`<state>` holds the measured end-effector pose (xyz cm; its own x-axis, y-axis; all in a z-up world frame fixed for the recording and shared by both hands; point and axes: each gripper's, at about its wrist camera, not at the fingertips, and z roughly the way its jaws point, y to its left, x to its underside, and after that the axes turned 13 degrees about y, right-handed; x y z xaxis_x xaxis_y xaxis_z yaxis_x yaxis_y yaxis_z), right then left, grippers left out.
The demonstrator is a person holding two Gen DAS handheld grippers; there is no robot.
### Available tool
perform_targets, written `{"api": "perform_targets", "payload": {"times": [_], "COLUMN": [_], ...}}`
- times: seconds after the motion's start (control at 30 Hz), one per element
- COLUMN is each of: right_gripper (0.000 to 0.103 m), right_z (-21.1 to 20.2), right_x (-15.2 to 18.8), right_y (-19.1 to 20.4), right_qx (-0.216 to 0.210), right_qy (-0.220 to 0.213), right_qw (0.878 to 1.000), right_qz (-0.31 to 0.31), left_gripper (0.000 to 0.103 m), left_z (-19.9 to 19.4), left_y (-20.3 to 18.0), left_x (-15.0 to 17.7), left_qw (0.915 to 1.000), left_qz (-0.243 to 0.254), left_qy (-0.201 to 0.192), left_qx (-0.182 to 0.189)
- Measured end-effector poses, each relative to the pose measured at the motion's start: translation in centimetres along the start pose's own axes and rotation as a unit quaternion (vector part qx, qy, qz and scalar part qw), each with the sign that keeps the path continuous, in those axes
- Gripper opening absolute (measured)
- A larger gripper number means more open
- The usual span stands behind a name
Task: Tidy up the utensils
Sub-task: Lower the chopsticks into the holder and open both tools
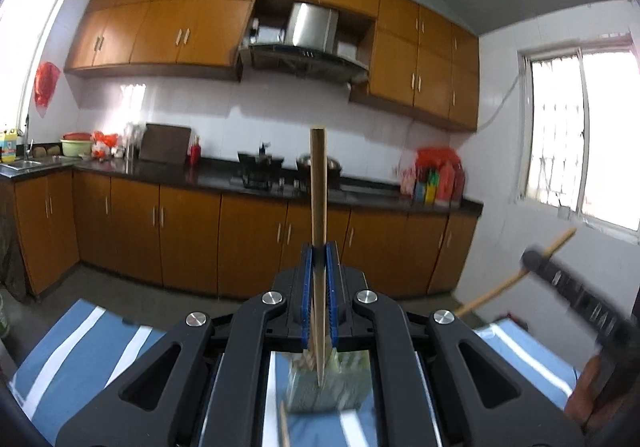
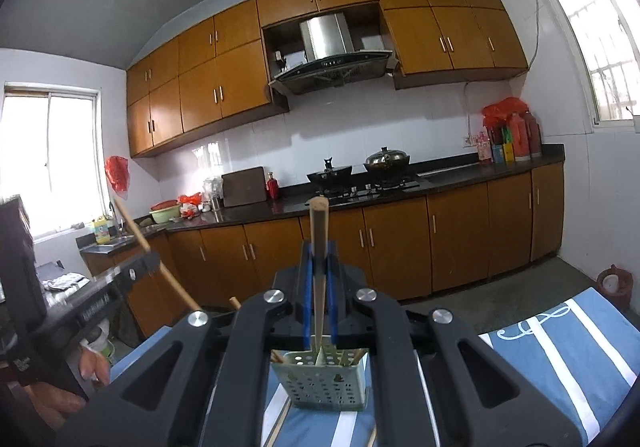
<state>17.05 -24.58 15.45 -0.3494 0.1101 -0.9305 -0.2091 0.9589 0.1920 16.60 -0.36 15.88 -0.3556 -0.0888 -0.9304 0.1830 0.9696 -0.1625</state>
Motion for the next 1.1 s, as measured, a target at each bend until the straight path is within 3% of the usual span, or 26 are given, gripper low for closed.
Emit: {"api": "perform_targets", "payload": {"times": [0.17, 0.47, 0.77, 0.83, 0.93, 1.1], "right_gripper": [0.007, 0.007, 0.011, 0.017, 0.019, 0.022], "right_z": [3.8, 8.0, 9.1, 8.6, 7.6, 4.5], "right_x": [-0.3, 1.1, 2.0, 2.0, 1.9, 2.4], "right_y": [-0.7, -1.9, -1.4, -1.2, -0.9, -1.0], "right_qx": [0.009, 0.001, 0.004, 0.006, 0.009, 0.016], "right_qy": [0.028, 0.078, 0.094, 0.09, 0.082, 0.065], "right_qw": [1.0, 0.997, 0.996, 0.996, 0.997, 0.998], "right_qz": [0.0, 0.017, 0.013, 0.012, 0.009, 0.011], "left_gripper": [0.007, 0.007, 0.008, 0.012, 0.035, 0.035], "left_z": [2.4, 7.4, 8.6, 8.2, 7.2, 5.1], "left_y": [-0.5, -0.1, 0.0, 0.0, 0.0, 0.4], "left_x": [-0.4, 1.8, 3.2, 3.2, 2.8, 2.5], "left_qw": [0.9996, 0.9995, 0.9984, 0.9984, 0.9987, 0.9988], "left_qz": [-0.013, -0.024, -0.018, -0.015, -0.017, -0.017], "left_qy": [-0.021, 0.013, 0.053, 0.053, 0.047, 0.043], "left_qx": [-0.013, -0.014, -0.013, -0.013, -0.014, -0.019]}}
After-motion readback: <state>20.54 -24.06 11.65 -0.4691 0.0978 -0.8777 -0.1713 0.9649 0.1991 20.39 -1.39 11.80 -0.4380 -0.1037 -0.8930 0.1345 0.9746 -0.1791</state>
